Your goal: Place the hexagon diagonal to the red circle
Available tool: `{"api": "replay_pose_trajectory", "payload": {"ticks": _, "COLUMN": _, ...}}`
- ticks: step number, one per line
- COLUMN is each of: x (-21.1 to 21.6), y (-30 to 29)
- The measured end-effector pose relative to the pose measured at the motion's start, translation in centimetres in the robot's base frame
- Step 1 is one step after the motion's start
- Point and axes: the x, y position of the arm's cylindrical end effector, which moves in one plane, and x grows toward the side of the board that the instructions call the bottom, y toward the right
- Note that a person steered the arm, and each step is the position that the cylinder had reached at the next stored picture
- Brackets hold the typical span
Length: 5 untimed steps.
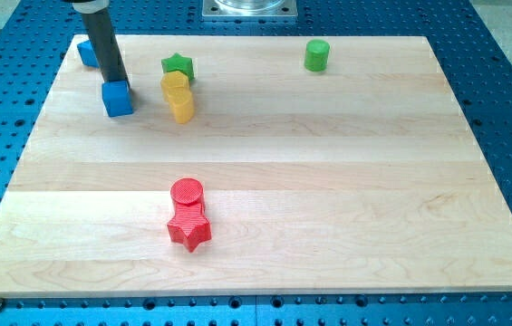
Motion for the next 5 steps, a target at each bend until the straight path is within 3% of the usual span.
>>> {"api": "replay_pose_trajectory", "payload": {"ticks": 2, "x": -3.8, "y": 4.0}}
{"api": "replay_pose_trajectory", "payload": {"ticks": 5, "x": 6.4, "y": 10.9}}
